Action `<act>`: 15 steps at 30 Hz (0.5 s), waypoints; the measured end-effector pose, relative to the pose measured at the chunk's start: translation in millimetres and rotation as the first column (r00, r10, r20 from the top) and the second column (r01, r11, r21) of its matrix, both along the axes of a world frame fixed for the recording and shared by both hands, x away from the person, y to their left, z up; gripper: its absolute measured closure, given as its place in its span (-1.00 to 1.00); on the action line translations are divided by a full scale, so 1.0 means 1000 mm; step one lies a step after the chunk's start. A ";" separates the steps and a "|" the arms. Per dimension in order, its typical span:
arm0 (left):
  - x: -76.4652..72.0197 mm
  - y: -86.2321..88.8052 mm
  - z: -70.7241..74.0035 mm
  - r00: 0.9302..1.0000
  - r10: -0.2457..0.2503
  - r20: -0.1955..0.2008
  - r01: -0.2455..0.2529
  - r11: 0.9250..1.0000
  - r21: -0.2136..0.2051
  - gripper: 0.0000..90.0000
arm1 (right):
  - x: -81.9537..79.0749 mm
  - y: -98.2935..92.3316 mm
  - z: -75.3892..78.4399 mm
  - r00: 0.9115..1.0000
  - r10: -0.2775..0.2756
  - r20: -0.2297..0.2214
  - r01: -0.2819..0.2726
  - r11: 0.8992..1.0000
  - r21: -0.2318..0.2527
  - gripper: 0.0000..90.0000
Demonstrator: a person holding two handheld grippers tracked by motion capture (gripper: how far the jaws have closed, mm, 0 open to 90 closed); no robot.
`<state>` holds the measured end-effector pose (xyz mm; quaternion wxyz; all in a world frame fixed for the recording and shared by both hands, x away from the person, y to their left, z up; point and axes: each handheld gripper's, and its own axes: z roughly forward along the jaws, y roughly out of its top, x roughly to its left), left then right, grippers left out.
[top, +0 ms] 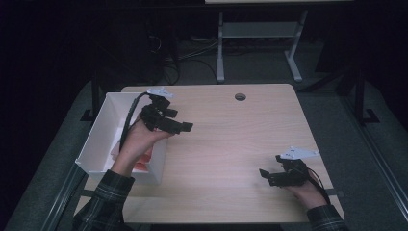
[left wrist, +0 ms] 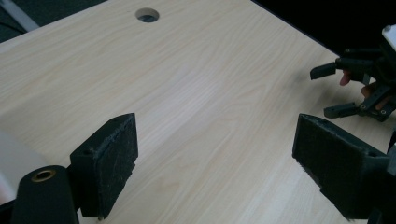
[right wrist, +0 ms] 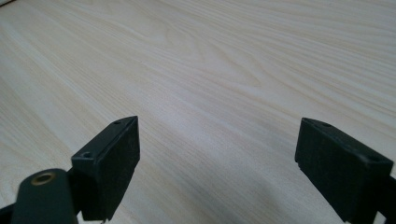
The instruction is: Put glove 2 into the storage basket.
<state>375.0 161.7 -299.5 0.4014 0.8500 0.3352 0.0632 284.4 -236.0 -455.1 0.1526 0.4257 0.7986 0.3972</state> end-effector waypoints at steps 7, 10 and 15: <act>-0.009 -0.033 -0.017 0.999 -0.043 0.004 0.043 0.999 0.021 -0.69 | 0.000 0.000 0.001 1.000 -0.004 -0.001 0.004 1.000 -0.001 -0.69; -0.012 -0.045 -0.027 0.998 -0.062 -0.002 0.062 0.998 0.026 -0.69 | -0.001 0.000 0.001 1.000 -0.005 0.000 0.005 1.000 -0.001 -0.69; -0.018 -0.063 -0.048 0.995 -0.100 -0.012 0.100 0.995 0.020 -0.69 | 0.000 -0.001 0.000 1.000 -0.003 0.001 0.003 1.000 -0.005 -0.69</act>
